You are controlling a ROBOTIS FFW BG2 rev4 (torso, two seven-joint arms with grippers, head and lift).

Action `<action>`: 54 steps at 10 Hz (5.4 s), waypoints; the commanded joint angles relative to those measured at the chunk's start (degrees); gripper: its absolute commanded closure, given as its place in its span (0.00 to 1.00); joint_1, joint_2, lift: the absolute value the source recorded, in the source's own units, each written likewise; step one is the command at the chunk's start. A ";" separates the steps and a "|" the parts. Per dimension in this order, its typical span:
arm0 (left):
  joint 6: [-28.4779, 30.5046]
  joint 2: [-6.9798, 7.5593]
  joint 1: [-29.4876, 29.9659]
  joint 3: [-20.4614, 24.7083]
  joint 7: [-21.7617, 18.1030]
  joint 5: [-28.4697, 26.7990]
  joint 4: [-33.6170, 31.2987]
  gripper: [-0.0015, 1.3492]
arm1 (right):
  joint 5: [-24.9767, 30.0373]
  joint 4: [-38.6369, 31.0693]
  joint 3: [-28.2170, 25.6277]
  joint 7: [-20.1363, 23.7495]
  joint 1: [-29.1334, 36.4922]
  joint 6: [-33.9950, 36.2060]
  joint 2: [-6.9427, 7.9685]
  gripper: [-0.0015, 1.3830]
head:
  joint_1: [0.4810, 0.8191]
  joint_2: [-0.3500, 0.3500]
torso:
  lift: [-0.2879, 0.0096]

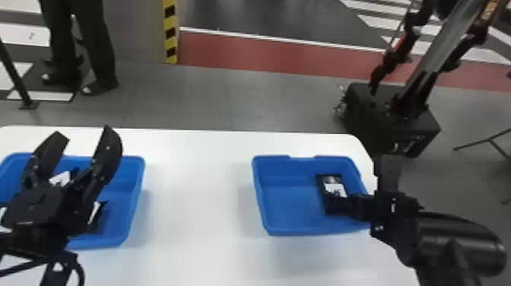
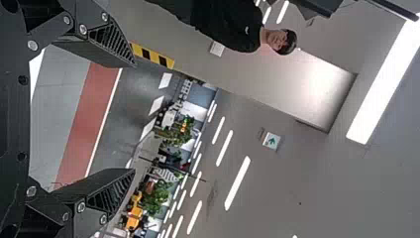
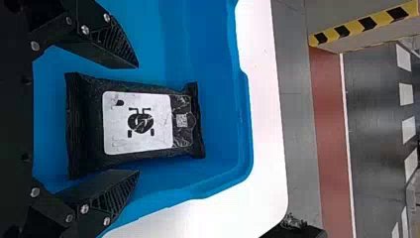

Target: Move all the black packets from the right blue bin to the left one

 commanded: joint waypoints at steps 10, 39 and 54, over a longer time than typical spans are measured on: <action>0.19 -0.16 -0.09 0.61 -0.01 -0.13 0.00 0.22 | -1.74 1.67 0.48 -4.40 0.13 -0.94 1.22 0.93 | 0.63 0.20 | 0.60; 26.35 -0.34 -2.62 0.00 3.68 4.09 -13.92 0.90 | -15.80 8.70 38.18 45.88 -22.79 -23.02 3.24 0.93 | 0.49 0.90 | 0.60; -0.37 -0.57 -10.77 8.44 12.47 -24.21 18.56 0.91 | -8.15 -2.83 15.51 42.36 -10.56 -23.59 2.89 0.25 | 0.48 0.84 | 0.60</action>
